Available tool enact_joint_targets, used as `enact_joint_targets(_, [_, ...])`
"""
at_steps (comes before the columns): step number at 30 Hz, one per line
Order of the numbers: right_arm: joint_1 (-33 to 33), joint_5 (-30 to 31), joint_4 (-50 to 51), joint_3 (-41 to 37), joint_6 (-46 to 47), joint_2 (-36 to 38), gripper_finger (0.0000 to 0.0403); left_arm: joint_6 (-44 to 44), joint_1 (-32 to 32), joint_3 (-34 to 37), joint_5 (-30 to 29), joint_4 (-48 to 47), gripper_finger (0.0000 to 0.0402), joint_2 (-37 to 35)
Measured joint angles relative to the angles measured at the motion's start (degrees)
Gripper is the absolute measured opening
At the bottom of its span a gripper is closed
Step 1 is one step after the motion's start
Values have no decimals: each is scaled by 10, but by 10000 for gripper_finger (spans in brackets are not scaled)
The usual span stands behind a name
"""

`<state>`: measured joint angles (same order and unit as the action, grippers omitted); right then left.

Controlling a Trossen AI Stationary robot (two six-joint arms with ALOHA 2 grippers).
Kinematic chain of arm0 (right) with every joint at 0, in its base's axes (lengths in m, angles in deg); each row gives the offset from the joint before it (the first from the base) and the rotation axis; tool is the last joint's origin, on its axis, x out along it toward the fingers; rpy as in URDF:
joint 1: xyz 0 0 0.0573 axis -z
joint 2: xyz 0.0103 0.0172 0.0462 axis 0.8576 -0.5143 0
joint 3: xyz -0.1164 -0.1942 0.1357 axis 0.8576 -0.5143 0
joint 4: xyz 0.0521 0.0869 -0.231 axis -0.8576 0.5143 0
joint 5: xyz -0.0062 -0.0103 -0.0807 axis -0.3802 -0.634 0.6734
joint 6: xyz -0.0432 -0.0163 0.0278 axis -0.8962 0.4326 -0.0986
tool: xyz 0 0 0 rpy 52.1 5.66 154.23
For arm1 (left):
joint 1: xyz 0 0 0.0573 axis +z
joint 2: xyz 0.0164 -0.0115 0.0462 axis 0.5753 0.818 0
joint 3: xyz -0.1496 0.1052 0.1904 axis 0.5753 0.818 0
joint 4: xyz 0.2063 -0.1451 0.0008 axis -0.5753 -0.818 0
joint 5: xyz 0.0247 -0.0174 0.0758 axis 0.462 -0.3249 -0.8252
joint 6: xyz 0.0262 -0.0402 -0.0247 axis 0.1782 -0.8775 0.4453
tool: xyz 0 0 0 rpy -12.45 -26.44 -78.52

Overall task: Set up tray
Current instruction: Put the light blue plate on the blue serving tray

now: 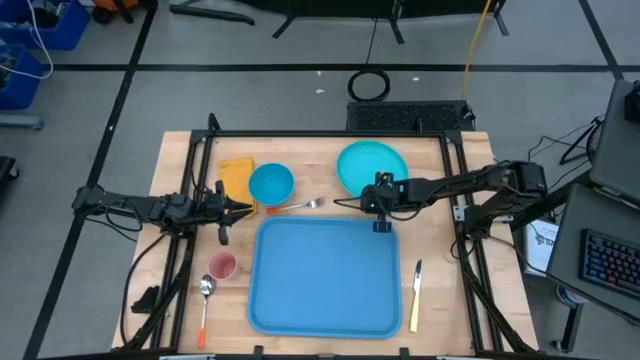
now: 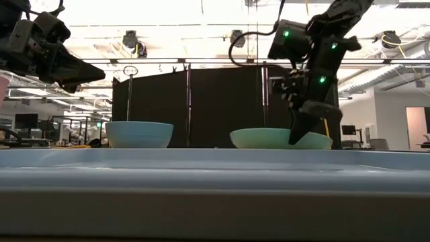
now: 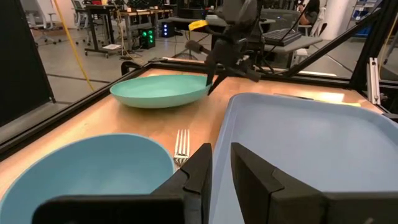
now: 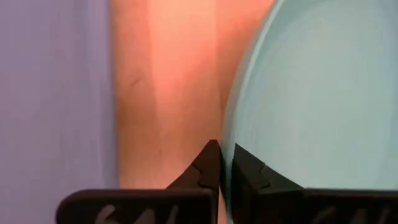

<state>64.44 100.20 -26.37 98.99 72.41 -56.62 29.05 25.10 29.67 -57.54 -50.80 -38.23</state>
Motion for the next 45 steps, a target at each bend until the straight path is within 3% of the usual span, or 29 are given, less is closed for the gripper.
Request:
enact_joint_targets(10, [-63, 73, 25, 1, 4, 2, 1, 0, 0, 0, 0, 0, 63, 0])
enact_joint_targets(18, [-109, 88, 51, 55, 9, 2, 1, 0, 0, 0, 0, 0, 63, 0])
enact_joint_targets(27, [-167, 72, 63, 133, 8, 2, 0, 0, 0, 0, 0, 0, 63, 0])
enact_joint_targets(36, [-233, 58, 57, 163, 12, -14, 0, 0, 0, 0, 0, 0, 63, 0])
enact_joint_targets(45, [-282, 37, 81, 238, 7, -96, 0, 0, 0, 0, 0, 0, 63, 0])
